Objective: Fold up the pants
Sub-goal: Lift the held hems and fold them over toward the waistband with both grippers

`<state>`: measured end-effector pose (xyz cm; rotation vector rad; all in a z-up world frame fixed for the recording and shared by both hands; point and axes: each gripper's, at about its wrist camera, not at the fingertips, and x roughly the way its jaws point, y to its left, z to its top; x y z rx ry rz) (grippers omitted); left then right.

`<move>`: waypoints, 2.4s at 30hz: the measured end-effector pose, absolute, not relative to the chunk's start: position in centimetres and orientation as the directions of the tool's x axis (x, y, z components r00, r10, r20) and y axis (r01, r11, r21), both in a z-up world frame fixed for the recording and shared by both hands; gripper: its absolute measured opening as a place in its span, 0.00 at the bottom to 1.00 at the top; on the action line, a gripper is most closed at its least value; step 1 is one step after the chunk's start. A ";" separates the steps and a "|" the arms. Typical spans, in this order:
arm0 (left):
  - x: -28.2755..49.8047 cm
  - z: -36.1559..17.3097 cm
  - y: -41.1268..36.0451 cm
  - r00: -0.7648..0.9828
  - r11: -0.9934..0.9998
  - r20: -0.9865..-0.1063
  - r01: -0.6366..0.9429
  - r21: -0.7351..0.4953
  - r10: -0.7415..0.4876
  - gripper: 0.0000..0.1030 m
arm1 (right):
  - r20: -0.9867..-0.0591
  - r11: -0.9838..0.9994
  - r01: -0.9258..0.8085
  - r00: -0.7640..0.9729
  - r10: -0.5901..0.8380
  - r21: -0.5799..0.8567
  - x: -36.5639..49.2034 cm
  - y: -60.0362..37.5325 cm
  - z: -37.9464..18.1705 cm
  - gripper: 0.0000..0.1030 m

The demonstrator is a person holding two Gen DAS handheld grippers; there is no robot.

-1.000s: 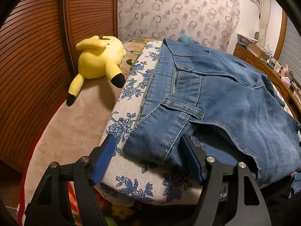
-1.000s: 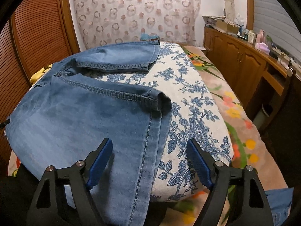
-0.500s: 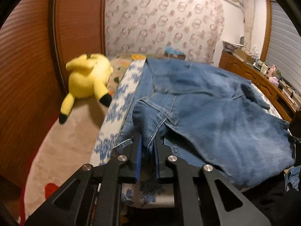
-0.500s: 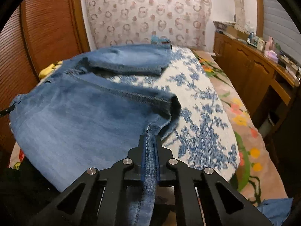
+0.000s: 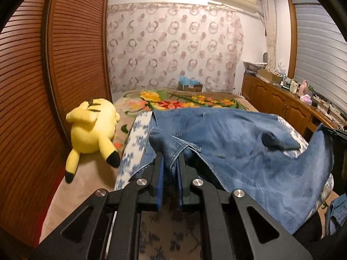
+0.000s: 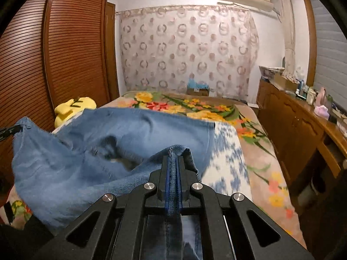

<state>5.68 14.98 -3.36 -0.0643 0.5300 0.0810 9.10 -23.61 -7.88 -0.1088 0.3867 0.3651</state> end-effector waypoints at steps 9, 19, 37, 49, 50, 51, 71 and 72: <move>7.2 -3.2 13.8 0.860 0.997 -0.508 -0.066 -0.030 0.042 0.11 | -0.541 0.918 -0.397 0.778 0.319 -0.030 15.5 -20.3 -12.8 0.07; 7.1 -3.3 13.3 0.859 0.998 -0.511 -0.061 -0.025 0.039 0.11 | -0.516 0.936 -0.353 0.801 0.304 0.003 9.0 -23.7 -12.6 0.41; 7.2 -3.3 12.5 0.856 0.998 -0.515 -0.061 -0.021 0.041 0.11 | -0.561 0.912 -0.385 0.728 0.394 0.142 6.1 -26.1 -15.0 0.44; 7.8 -4.0 12.7 0.850 0.998 -0.525 -0.062 -0.022 0.042 0.11 | -0.521 0.856 -0.466 0.686 0.508 0.221 7.7 -25.7 -15.3 0.09; 7.6 -3.8 12.8 0.855 0.997 -0.516 -0.068 -0.025 0.046 0.11 | -0.516 0.859 -0.465 0.694 0.503 0.213 7.4 -25.7 -15.0 0.09; 7.6 -3.7 13.0 0.858 0.997 -0.512 -0.071 -0.026 0.047 0.11 | -0.499 0.862 -0.465 0.708 0.499 0.202 6.9 -25.9 -14.3 0.08; 12.2 -1.9 15.4 0.876 0.994 -0.475 -0.108 -0.025 0.083 0.10 | -0.368 0.939 -0.339 0.867 0.337 0.061 8.8 -28.2 -7.4 0.08; 12.9 -2.6 15.8 0.868 0.993 -0.490 -0.112 -0.024 0.087 0.10 | -0.378 0.940 -0.337 0.864 0.333 0.059 9.3 -27.8 -7.7 0.08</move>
